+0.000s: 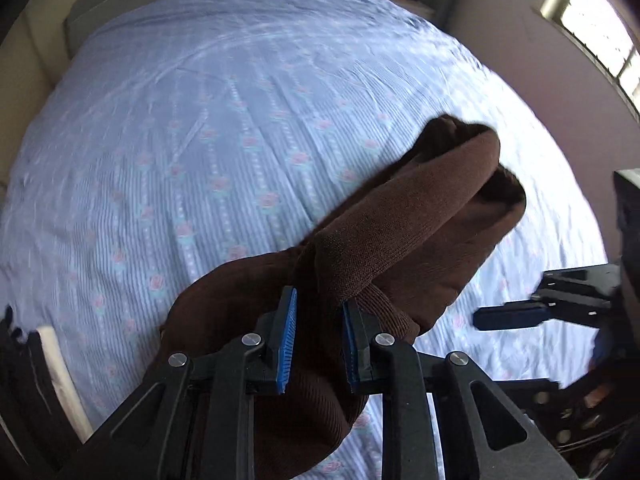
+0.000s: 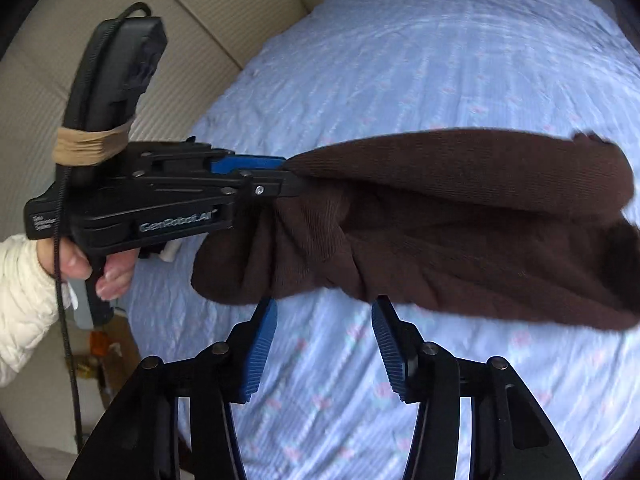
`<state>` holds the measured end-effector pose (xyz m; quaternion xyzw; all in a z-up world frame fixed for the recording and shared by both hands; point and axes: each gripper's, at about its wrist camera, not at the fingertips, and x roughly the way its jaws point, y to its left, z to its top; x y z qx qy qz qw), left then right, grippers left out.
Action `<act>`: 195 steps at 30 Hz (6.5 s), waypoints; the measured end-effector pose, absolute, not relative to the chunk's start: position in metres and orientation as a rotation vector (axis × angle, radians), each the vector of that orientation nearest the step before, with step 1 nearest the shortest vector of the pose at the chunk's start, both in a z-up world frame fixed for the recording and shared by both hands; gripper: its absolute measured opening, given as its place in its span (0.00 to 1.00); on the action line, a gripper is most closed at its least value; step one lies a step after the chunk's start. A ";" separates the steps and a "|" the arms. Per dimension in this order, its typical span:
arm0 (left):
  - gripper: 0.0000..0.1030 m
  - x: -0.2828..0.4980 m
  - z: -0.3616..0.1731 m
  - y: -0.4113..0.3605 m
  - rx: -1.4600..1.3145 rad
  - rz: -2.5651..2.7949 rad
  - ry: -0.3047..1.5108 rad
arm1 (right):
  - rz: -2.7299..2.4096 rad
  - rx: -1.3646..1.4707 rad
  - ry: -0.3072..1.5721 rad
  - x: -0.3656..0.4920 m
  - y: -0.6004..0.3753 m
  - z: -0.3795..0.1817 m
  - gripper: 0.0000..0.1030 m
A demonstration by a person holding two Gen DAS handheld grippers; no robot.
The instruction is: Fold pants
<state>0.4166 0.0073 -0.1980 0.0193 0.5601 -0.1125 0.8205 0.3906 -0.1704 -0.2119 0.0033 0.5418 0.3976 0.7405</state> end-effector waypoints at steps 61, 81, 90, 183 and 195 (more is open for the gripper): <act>0.61 0.248 -0.203 0.127 -0.200 0.388 1.182 | 0.328 0.038 1.270 0.309 -0.211 -0.213 0.58; 0.74 0.425 -0.205 -0.006 0.359 -0.231 1.224 | 0.073 0.239 1.223 0.473 -0.338 -0.259 0.58; 0.57 0.444 -0.280 0.009 0.210 -0.338 1.523 | 0.073 0.285 1.362 0.497 -0.314 -0.309 0.26; 0.71 0.313 -0.201 -0.180 0.203 -0.229 1.281 | 0.056 0.414 1.394 0.448 -0.476 -0.340 0.68; 0.71 0.319 -0.209 -0.176 0.188 -0.192 1.309 | 0.142 0.577 1.406 0.434 -0.492 -0.356 0.35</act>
